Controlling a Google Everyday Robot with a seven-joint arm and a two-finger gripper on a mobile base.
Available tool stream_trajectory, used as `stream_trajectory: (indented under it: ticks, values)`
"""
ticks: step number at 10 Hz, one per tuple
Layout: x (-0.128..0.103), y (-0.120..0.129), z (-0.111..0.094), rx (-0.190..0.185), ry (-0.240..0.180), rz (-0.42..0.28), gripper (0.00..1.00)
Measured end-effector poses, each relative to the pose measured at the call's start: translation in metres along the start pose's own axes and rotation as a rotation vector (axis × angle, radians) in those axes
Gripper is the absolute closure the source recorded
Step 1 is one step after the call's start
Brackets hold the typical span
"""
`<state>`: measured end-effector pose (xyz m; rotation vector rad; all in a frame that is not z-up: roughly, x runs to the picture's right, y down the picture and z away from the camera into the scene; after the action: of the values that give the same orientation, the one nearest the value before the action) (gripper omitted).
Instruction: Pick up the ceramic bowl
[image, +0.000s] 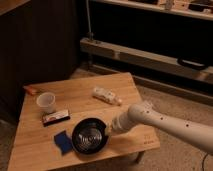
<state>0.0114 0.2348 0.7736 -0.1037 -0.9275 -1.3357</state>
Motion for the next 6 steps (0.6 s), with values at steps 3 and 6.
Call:
stream_trajectory:
  ticks: [3,6]
  values:
    - [-0.002,-0.005,-0.001,-0.003,-0.03,0.013,1.0]
    - [-0.004,-0.024,-0.041,0.142,-0.027,-0.026,1.0]
